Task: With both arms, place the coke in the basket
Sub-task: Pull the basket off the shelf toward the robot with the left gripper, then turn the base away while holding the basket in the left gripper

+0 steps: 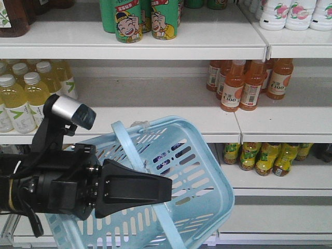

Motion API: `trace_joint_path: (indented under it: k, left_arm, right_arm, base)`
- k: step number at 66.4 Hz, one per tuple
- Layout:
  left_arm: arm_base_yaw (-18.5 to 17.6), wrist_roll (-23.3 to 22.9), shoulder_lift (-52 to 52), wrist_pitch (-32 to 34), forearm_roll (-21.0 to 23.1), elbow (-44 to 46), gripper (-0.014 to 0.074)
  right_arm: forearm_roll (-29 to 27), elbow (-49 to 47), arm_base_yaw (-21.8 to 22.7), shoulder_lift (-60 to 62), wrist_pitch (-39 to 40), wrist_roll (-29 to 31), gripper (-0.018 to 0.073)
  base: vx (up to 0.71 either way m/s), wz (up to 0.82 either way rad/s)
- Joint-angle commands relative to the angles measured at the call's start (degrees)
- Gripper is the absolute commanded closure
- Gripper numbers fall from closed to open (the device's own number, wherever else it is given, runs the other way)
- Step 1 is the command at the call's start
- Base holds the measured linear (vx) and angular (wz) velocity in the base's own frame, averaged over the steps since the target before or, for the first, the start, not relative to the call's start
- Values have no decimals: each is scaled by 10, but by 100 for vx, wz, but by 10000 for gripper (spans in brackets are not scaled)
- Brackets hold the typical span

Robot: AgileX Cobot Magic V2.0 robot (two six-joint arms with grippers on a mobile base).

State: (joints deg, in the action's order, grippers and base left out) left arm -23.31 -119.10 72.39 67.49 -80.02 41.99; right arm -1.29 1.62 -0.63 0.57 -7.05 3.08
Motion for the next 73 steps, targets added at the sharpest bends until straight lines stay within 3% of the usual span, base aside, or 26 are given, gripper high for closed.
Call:
trace_joint_path:
  k: [1, 73]
  left_arm:
    - [-3, 1, -16, 116, 50, 15, 604]
    - [-3, 1, -15, 116, 49, 15, 604]
  right_arm:
    - [1, 5, 0, 10, 45, 0, 564]
    - [1, 5, 0, 10, 45, 0, 564]
  base:
    - [0, 0]
    - [-1, -4]
